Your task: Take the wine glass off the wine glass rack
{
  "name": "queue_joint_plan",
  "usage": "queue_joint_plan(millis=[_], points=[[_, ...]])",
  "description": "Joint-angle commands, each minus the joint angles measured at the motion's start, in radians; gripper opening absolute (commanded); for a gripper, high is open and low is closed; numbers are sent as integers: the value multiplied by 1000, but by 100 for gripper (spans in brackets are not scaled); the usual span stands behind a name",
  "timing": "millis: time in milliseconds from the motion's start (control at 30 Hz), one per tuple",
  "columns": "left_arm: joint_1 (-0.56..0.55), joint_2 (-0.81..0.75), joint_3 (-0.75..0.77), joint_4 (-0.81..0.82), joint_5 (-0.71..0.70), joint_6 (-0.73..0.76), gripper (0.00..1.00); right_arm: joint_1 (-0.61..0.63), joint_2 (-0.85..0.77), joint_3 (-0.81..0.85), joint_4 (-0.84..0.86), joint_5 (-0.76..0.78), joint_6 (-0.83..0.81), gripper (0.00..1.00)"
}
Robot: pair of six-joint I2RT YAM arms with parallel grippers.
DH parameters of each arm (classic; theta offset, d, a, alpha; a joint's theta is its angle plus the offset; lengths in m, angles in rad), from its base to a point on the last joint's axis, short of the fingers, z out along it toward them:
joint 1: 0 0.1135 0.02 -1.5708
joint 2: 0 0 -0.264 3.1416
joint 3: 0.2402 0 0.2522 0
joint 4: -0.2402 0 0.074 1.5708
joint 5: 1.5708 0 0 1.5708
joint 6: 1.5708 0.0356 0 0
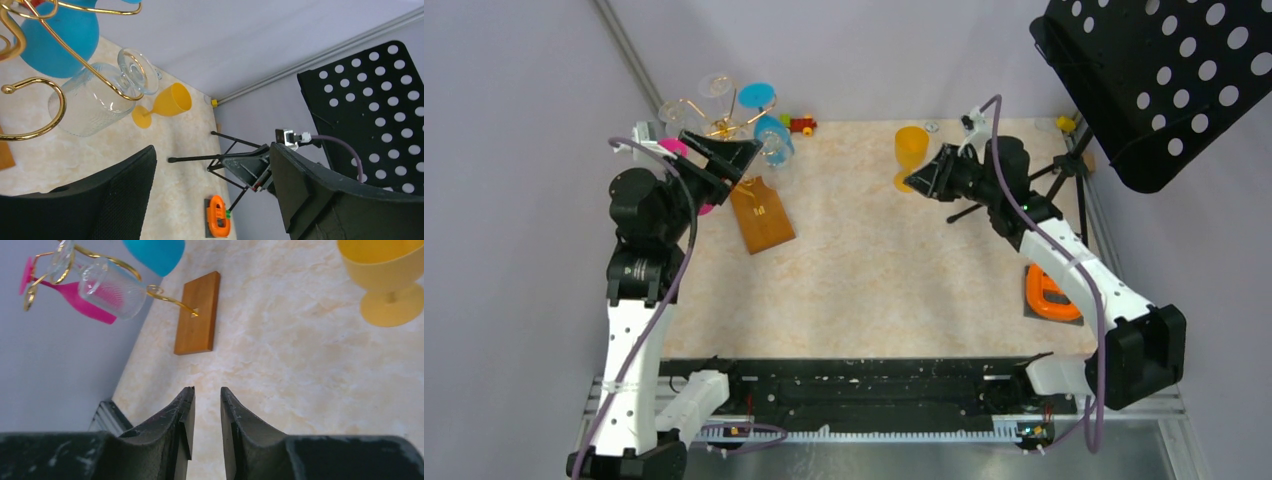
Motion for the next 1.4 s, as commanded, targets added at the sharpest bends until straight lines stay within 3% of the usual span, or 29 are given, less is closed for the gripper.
queue_joint_plan(millis=[0,67,167,367,633,833,1067,1367], points=[[-2,45,0,138,11,-110,85,-6,-38,-81,281,-159,195,33],[-2,69,18,141,6,-98,83,-5,-26,-126,406,-189,314,43],[-2,88,42,127,-8,-72,81,1,22,-167,614,-199,534,50],[-2,69,79,35,-41,29,81,71,187,-61,779,-174,799,51],[-2,-3,119,-105,-51,197,90,162,377,154,703,-91,891,59],[-2,-91,119,-194,-112,286,95,228,508,352,594,-55,869,62],[-2,-161,125,-284,-153,323,99,281,606,502,493,74,824,61],[-2,-205,153,-359,-205,357,99,304,746,712,418,54,833,52]])
